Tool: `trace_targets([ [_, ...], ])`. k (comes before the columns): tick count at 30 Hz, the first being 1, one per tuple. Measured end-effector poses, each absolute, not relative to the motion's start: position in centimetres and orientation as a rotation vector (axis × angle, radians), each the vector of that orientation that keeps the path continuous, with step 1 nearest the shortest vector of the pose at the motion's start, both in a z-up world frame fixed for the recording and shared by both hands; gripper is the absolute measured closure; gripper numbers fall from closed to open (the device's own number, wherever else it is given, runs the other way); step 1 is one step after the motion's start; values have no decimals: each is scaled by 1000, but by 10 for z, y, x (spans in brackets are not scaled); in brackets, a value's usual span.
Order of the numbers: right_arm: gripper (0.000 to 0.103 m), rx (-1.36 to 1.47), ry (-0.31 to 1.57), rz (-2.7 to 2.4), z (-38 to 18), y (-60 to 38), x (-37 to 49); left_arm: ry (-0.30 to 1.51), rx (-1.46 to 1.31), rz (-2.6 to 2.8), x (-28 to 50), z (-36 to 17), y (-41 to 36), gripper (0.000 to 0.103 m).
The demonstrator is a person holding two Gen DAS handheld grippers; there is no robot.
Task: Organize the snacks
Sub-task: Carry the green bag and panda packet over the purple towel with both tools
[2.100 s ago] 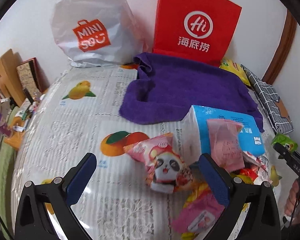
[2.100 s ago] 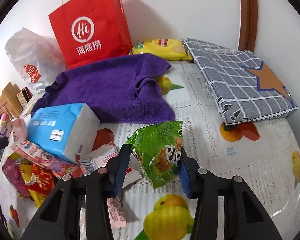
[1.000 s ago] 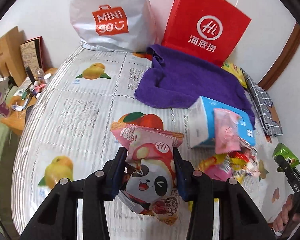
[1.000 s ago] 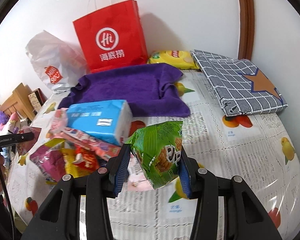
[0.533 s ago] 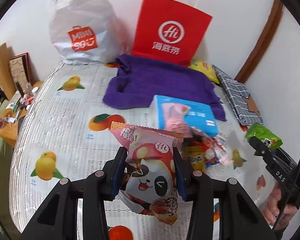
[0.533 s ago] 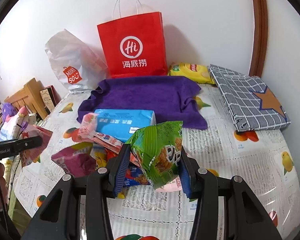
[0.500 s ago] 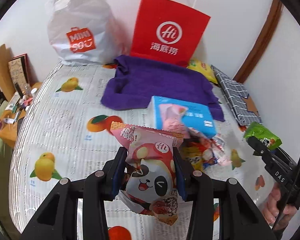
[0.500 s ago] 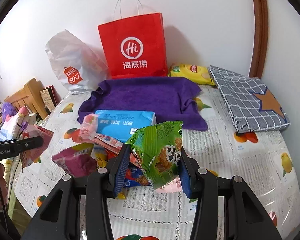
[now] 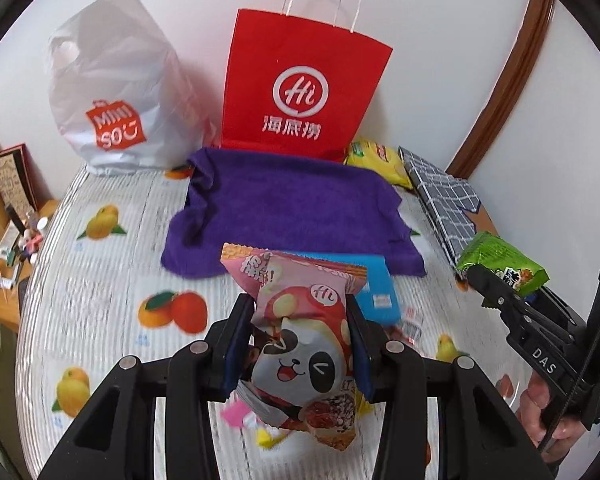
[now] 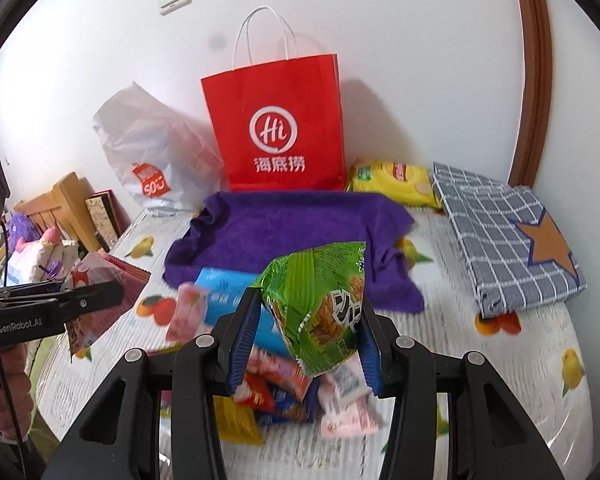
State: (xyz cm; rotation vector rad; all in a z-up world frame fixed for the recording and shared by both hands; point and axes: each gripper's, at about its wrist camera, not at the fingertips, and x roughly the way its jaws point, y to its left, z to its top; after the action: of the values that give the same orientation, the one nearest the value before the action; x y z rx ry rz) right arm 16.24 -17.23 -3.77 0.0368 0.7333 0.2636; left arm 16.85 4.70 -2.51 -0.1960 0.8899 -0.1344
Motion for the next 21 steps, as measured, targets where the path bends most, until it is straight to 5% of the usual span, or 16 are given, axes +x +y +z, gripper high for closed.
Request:
trace_targets([
  [21, 57, 49, 708, 234, -28, -159, 298, 841, -180, -97, 295, -8, 60, 61],
])
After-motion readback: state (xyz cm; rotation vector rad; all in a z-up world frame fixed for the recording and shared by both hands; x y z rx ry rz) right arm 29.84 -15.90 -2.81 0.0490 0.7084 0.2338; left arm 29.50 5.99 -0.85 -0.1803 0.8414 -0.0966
